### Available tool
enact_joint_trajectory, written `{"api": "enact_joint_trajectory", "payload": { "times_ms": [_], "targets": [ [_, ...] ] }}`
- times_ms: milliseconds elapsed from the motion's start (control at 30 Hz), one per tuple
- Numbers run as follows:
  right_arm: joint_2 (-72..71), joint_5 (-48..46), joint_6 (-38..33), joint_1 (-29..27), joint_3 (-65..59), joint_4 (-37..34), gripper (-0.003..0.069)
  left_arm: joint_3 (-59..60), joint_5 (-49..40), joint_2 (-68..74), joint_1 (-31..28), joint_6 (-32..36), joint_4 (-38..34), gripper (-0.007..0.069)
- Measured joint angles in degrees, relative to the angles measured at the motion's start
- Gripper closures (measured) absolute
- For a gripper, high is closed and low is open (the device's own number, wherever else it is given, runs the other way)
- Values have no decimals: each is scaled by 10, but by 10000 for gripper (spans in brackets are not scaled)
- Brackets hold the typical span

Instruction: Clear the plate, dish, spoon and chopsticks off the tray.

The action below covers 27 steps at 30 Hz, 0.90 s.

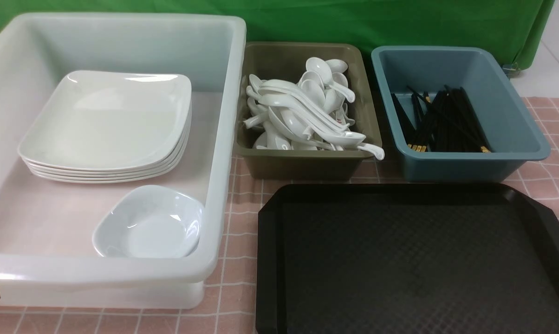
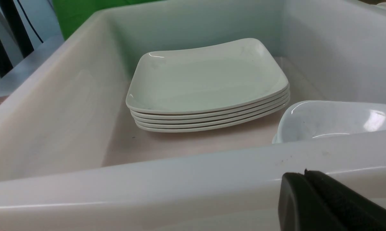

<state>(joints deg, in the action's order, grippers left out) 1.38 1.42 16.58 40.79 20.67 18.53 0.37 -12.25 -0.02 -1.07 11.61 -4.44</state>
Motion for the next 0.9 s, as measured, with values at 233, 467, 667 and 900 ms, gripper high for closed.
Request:
{"api": "enact_joint_trajectory", "payload": {
  "times_ms": [233,467,667,900],
  "targets": [
    [0,-22,-166,0,0,-140,419,0,0,0,0,0,0,624],
    [-5,-80,-210,-64,-21,-151,419,0,0,0,0,0,0,624],
    [-5,-88,-235,-234,-100,-151,419,0,0,0,0,0,0,624],
    [-5,-119,-234,-389,-200,-152,419,0,0,0,0,0,0,622]
  ]
}}
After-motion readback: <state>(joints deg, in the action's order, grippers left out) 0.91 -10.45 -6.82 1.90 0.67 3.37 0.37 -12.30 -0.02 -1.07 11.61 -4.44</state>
